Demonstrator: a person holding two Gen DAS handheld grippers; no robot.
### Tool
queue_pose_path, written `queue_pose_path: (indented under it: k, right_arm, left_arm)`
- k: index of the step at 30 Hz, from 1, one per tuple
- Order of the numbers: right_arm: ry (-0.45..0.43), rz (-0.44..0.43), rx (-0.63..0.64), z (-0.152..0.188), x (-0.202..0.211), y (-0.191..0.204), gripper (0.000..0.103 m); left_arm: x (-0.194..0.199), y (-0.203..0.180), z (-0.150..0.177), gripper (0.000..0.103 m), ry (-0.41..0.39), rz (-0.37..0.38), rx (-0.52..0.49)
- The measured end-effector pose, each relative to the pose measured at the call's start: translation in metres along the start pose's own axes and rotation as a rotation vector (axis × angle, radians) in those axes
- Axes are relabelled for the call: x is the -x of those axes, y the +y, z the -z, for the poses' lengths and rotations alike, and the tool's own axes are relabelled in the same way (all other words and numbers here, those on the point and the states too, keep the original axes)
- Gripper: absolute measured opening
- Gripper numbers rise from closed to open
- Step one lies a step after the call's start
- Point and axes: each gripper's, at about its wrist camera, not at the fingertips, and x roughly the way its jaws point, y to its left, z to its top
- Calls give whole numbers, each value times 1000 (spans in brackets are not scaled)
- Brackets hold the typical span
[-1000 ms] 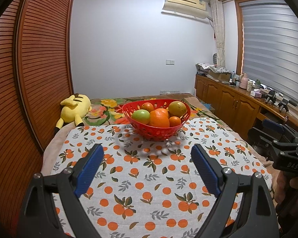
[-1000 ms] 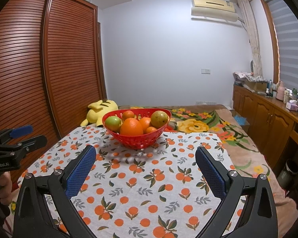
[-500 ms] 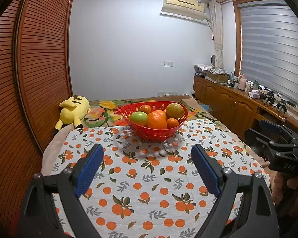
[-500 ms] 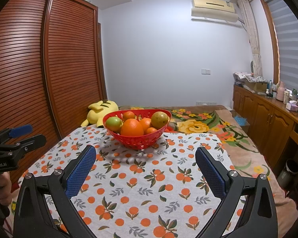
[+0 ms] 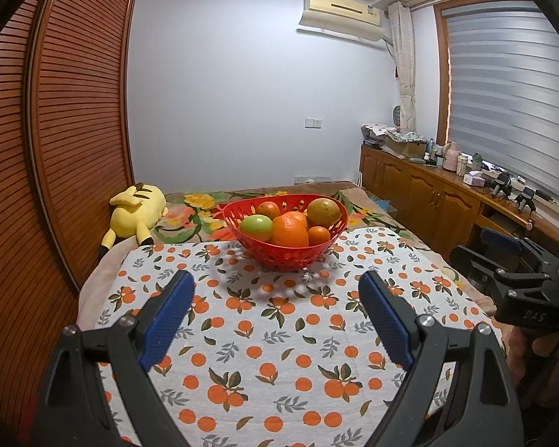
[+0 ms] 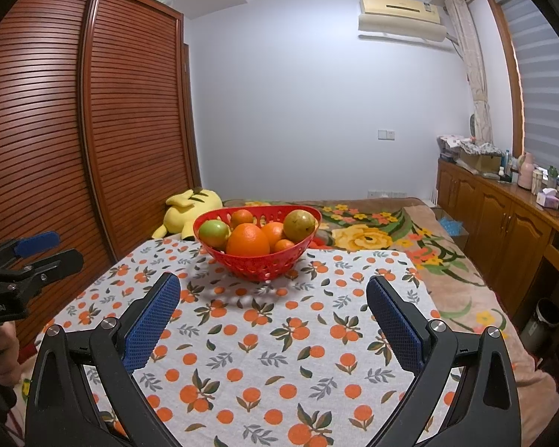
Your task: Organize fruits
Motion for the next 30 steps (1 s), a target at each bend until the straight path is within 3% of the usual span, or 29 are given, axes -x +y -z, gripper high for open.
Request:
queue_pose_path:
  k: [30]
  right_arm:
    - [-3,-1,-1,0,0,1,102]
  left_arm:
    - [4,-4,-3,91,-8,7,-1]
